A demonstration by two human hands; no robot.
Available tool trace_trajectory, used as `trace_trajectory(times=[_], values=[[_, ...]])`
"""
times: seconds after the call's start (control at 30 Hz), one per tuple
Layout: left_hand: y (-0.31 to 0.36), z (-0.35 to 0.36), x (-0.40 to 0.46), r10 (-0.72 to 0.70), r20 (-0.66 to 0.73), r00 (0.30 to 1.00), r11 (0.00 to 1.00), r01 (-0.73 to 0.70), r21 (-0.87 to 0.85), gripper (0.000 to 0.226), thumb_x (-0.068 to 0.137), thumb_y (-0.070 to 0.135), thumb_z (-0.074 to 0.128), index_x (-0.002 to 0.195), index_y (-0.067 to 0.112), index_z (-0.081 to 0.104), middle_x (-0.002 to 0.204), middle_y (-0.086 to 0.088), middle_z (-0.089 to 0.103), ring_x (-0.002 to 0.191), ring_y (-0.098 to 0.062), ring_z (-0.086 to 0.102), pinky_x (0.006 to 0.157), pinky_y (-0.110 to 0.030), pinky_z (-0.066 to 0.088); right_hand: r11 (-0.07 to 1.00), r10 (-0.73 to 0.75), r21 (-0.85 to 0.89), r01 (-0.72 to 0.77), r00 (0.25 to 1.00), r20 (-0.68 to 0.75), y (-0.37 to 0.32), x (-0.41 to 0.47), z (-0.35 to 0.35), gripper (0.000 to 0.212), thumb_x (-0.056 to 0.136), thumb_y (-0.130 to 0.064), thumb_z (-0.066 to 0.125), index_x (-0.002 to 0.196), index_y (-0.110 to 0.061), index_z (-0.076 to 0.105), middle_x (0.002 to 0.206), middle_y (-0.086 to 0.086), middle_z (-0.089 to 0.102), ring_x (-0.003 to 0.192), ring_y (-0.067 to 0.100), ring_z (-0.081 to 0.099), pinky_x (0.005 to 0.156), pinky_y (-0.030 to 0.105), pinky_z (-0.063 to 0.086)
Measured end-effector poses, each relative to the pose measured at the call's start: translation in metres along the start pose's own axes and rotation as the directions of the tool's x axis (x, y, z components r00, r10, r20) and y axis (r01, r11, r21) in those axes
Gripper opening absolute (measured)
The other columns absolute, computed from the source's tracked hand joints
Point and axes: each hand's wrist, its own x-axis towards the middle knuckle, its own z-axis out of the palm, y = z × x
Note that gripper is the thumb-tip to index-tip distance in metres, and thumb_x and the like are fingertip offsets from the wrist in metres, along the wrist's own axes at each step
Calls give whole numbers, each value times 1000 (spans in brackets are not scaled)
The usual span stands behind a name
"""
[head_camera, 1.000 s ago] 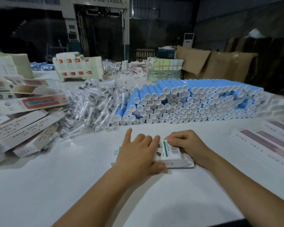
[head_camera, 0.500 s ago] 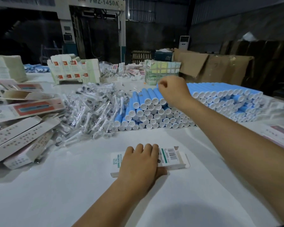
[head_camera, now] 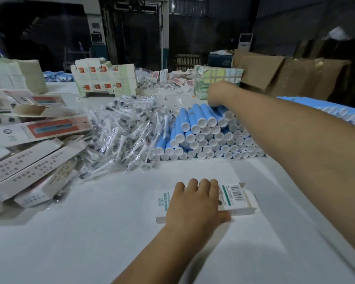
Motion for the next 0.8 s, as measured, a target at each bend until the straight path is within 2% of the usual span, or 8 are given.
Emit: trace_trajectory(times=[0.1,0.17,0.23,0.3,0.37,0.53,0.7,0.8], values=[[-1,0,0,-8,0,1000,1000,8,-13,77,90,68,34,144,15,20,133,-1,41,118,-26,38,93,-39,27,1000,9,29,-9,1000,-4,1,-12,-7,14,86,-12,56,95,-3,52,72,9,45,68,25,50,57,33,44],[-2,0,-2,-9,-11,1000,1000,9,-10,74,90,69,33,141,17,24,130,0,43,115,-25,40,91,-38,29,990,28,141,-19,998,-63,6,-21,-11,32,85,-15,57,112,0,53,74,9,48,62,21,47,49,28,38],[-5,0,-5,-19,-32,999,1000,19,5,72,90,69,31,139,17,27,127,0,45,112,-25,42,88,-38,31,922,85,386,-19,984,-155,18,-36,-16,66,84,-18,58,141,-2,29,84,10,51,64,22,51,45,29,38],[-8,0,-5,-46,-58,997,999,47,13,71,89,70,29,137,18,29,125,1,46,110,-25,44,86,-38,32,765,154,642,42,957,-246,34,-62,-20,90,83,-19,59,151,-16,2,88,9,53,66,24,58,44,32,48],[-12,1,-5,-89,-78,993,996,90,13,71,88,70,26,137,19,27,124,2,46,109,-24,44,85,-37,32,547,230,827,129,927,-297,53,-93,-12,96,82,-16,61,151,-29,-4,82,2,51,54,20,59,37,27,49],[-15,0,-4,-207,-95,974,978,208,-4,74,88,69,23,143,19,21,131,3,43,116,-22,42,89,-35,31,-47,462,970,237,867,-189,76,-169,73,70,78,-10,60,135,-35,28,86,12,58,36,17,54,38,27,46],[-15,-3,-5,-240,-62,969,970,242,37,76,90,69,20,145,17,19,136,1,41,119,-23,41,91,-35,32,-346,554,928,140,829,81,48,-197,149,52,83,-5,59,119,-29,31,72,14,59,37,16,55,39,26,48],[-15,-4,-8,-248,-61,967,967,251,53,76,89,70,19,144,17,20,135,1,42,118,-23,42,90,-35,32,-401,524,907,129,844,111,35,-199,153,50,82,-5,61,118,-29,35,60,6,61,39,16,54,41,25,48]])
